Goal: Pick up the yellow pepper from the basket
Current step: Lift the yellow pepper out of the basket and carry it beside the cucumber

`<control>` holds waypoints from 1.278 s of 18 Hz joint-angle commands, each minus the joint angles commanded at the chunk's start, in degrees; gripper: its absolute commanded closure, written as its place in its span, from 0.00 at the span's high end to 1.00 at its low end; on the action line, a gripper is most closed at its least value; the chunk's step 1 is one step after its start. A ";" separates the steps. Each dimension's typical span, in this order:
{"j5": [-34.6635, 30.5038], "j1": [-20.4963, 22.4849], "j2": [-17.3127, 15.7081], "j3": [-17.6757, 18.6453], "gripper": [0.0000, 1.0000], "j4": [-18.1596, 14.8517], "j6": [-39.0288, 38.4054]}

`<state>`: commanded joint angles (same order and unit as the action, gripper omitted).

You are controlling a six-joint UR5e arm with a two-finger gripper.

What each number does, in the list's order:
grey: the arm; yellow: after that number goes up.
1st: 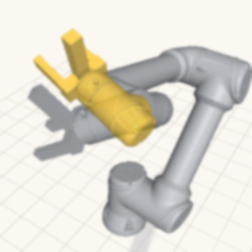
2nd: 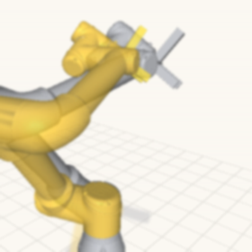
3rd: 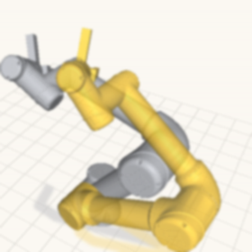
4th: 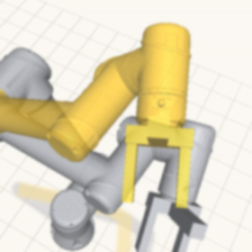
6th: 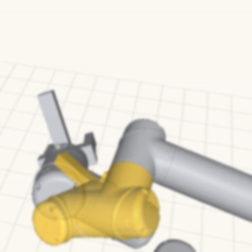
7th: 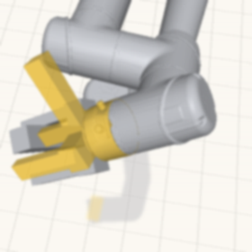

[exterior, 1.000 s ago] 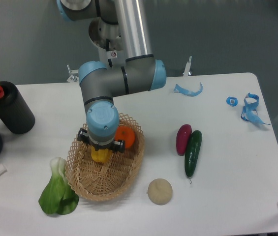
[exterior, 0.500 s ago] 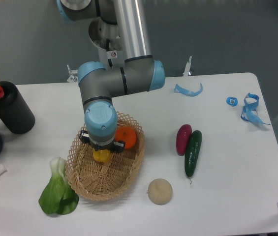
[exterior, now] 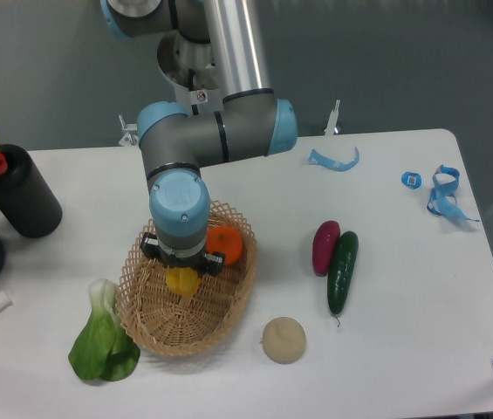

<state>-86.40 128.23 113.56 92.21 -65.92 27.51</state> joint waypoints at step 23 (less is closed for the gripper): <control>-3.51 12.31 -1.58 -11.26 0.33 0.26 18.46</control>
<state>-89.91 140.54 111.97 80.95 -65.65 45.97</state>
